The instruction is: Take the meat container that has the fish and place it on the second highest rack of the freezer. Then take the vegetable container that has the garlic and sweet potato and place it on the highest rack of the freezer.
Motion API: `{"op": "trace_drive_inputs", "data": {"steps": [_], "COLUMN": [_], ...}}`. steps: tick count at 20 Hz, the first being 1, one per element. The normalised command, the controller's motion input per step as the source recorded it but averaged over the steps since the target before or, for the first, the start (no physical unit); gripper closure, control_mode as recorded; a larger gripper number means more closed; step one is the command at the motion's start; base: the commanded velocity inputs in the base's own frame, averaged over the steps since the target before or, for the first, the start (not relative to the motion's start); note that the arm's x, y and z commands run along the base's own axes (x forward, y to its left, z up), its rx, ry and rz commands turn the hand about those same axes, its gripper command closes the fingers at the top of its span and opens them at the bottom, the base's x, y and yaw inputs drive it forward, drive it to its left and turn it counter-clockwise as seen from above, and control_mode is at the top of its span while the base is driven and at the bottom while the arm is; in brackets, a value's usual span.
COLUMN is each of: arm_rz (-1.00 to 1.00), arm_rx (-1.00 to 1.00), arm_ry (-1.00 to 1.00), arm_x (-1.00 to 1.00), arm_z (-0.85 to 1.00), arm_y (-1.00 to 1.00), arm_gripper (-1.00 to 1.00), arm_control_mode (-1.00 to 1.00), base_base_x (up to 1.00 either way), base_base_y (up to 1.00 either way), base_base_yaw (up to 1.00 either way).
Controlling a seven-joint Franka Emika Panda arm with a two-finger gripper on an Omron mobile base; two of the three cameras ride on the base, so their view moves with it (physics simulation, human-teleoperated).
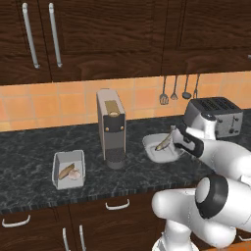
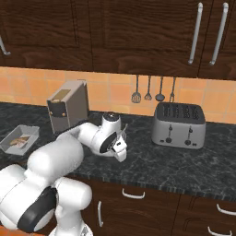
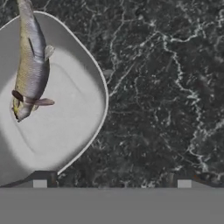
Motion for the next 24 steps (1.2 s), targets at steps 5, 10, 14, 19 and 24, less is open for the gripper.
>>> {"op": "trace_drive_inputs", "data": {"steps": [5, 10, 14, 19, 24], "arm_rz": [0.00, 0.00, -0.01, 0.00, -0.02], "arm_rx": [0.03, 0.02, 0.03, 0.03, 0.00], "arm_ry": [0.11, 0.05, 0.00, 0.00, -0.02], "arm_x": [0.34, 0.21, 0.00, 0.00, -0.06], "arm_z": [-0.27, -0.46, -0.40, -0.19, 0.28], "arm_y": [0.00, 0.00, 0.00, 0.00, 0.02], "arm_gripper": [-1.00, 1.00, 1.00, 1.00, 1.00], "arm_control_mode": [-1.00, -1.00, -1.00, -1.00, -1.00], "base_base_x": [0.00, 0.00, 0.00, 0.00, 0.00], "base_base_y": [0.00, 0.00, 0.00, 0.00, 0.00], "base_base_yaw": [0.00, 0.00, 0.00, 0.00, 0.00]}}
